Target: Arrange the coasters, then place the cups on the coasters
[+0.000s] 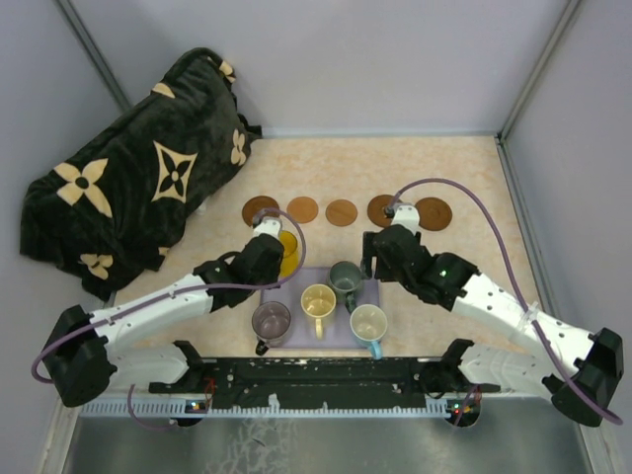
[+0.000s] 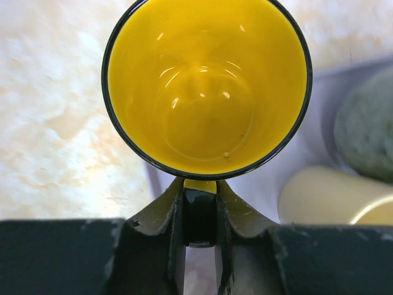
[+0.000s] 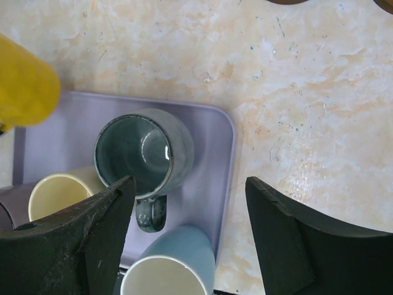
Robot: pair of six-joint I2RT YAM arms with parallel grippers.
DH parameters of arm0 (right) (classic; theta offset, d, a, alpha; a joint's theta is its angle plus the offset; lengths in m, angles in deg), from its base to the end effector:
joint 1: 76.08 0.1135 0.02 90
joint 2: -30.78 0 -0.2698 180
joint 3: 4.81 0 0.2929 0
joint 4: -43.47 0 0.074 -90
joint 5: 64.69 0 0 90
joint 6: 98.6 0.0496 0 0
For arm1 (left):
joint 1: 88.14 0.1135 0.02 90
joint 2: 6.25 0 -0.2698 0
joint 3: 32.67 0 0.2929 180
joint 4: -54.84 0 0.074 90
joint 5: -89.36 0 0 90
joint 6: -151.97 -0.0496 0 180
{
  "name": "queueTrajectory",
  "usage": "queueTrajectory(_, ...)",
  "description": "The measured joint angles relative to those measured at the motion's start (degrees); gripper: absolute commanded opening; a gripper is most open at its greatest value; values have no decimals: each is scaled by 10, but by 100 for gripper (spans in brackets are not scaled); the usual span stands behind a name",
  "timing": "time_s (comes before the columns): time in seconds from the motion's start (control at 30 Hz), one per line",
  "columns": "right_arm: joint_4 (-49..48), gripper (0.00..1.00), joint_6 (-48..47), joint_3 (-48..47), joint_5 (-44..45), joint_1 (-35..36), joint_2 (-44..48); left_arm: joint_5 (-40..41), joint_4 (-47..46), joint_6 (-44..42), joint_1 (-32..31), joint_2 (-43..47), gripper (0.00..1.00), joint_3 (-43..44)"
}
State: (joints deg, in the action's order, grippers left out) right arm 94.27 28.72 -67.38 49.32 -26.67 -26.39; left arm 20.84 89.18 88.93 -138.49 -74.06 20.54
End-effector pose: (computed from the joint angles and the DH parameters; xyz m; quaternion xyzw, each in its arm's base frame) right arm 0.1774 0.1760 0.2828 -0.0168 0.9083 0.1149 0.4020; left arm 0.1929 -0.2044 0.1989 0.1225 0.9142 -0.0789 0.3781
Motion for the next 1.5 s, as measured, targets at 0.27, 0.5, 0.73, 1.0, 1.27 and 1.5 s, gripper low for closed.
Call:
queueTrajectory(0.27,-9,73,0,22,2,0,3,150,-19,-11,3,2,0,30)
queueTrajectory(0.5,-19,72,0,35,3,0,4,240,-97,-64,16,-39,0,30)
queueTrajectory(0.73,-30,72,2,43,5,0,5,192,-193,-98,129,-81,0,30)
queueTrajectory(1.0,-28,71,4,55,9,0,6,126,-232,-113,214,-144,0,53)
queueTrajectory(1.27,-27,71,5,55,15,0,7,57,-261,-116,231,-216,0,98)
queueTrajectory(1.5,-25,71,5,55,20,0,15,26,-273,-115,246,-252,0,105)
